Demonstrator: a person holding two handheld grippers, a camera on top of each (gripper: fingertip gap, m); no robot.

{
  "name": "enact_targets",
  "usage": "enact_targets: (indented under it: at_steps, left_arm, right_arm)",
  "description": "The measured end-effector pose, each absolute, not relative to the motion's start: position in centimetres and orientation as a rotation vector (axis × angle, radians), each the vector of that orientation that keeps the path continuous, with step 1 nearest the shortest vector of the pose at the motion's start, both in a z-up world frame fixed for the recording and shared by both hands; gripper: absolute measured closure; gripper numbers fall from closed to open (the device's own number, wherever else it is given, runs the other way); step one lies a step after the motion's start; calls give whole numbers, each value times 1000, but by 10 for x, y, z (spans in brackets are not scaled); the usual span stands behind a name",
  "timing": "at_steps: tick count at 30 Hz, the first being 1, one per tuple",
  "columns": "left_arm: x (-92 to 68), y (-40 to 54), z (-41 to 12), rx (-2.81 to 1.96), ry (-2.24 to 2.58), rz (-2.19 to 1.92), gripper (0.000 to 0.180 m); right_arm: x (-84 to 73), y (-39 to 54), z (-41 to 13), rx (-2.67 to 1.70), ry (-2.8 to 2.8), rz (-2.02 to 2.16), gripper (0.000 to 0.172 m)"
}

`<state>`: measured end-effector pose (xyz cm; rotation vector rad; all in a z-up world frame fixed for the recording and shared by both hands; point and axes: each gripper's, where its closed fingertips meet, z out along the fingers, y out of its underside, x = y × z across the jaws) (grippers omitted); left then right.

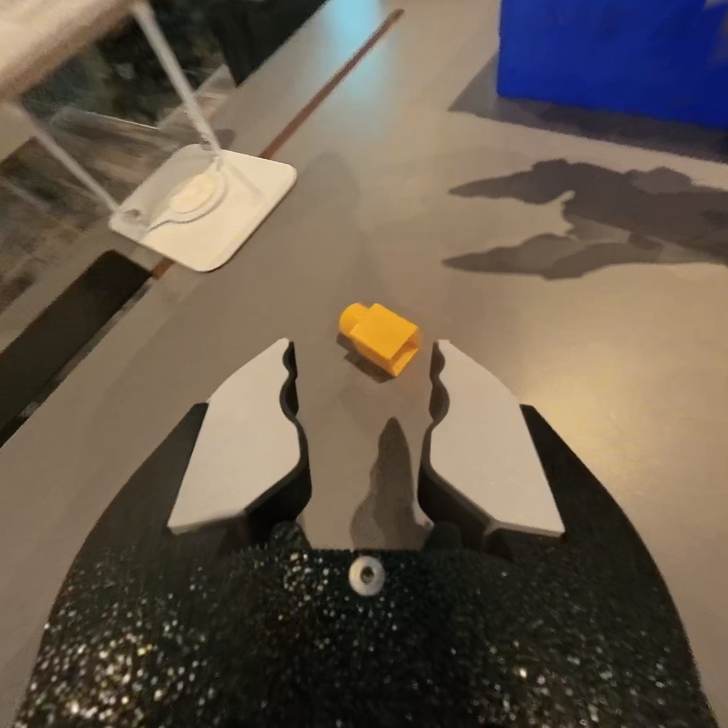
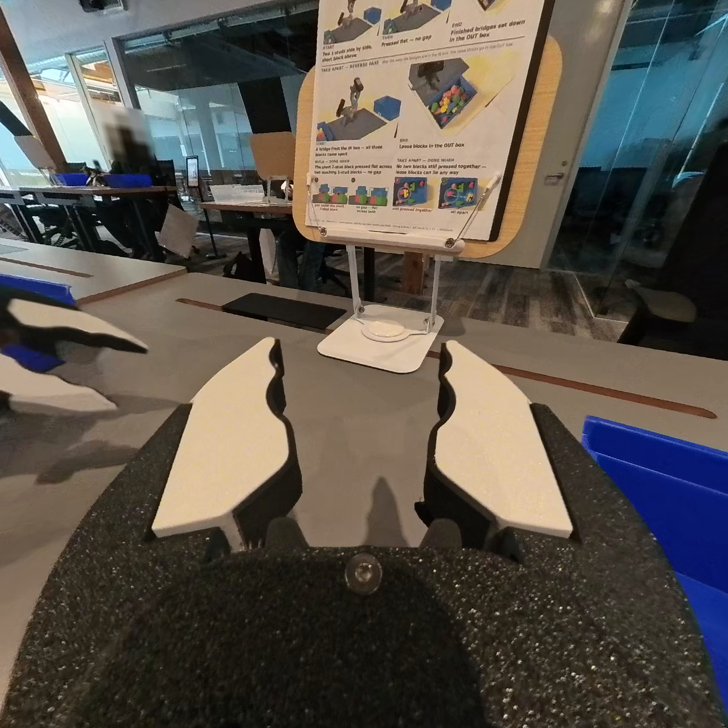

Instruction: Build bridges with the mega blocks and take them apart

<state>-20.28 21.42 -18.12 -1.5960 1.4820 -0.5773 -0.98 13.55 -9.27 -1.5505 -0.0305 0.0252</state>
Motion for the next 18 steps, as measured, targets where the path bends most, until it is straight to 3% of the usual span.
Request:
enact_targets:
  at_steps: [9,18]
  left_arm:
    - [-340,231,-119,-1772,997,-509,121]
    - [-466,251,-97,-1871,658,-326,123]
  right_arm:
    - [-10,132,-87,-1532,-25,30,97]
    - [-8,133,-90,-1542,-16,34,97]
